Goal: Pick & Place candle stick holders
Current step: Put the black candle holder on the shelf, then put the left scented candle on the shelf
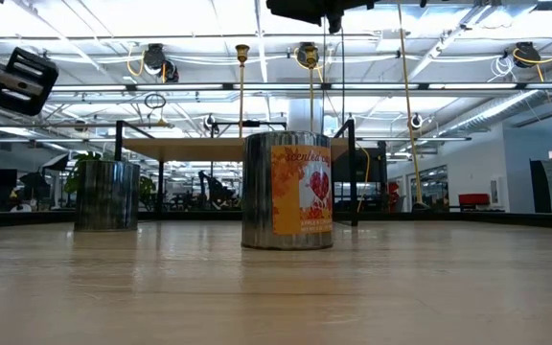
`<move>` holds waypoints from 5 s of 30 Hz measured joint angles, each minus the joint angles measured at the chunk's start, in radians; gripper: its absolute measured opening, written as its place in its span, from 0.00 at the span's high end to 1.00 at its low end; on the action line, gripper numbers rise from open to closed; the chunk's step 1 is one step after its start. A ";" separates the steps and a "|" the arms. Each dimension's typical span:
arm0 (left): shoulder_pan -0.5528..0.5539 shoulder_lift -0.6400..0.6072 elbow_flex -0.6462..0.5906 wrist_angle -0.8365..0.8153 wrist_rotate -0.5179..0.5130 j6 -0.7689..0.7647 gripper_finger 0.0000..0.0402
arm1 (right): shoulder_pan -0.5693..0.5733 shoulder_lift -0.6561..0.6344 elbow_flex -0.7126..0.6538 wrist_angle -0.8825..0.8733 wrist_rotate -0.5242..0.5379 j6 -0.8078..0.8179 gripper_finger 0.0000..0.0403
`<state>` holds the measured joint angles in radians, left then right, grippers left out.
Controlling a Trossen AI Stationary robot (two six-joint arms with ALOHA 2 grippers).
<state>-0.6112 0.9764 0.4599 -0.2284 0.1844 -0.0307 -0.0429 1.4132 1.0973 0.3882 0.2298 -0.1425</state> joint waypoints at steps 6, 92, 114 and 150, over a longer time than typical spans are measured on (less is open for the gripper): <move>-0.012 -0.010 0.000 0.090 -0.006 0.001 0.96 | 0.000 0.000 0.000 0.003 0.000 0.000 0.78; 1.578 0.379 0.757 -0.356 -0.106 0.129 0.72 | -0.001 0.001 0.001 -0.054 0.001 0.000 0.75; 1.577 0.198 0.757 -0.452 -0.114 0.168 0.60 | -0.001 0.001 0.001 -0.065 0.001 0.000 0.54; 1.062 -0.026 0.318 -0.830 -0.134 -0.396 0.60 | -0.001 0.001 0.001 -0.068 0.001 0.028 0.54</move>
<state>0.4509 0.9501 0.7774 -1.0583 0.0504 -0.4264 -0.0441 1.4143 1.0985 0.3199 0.2310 -0.1146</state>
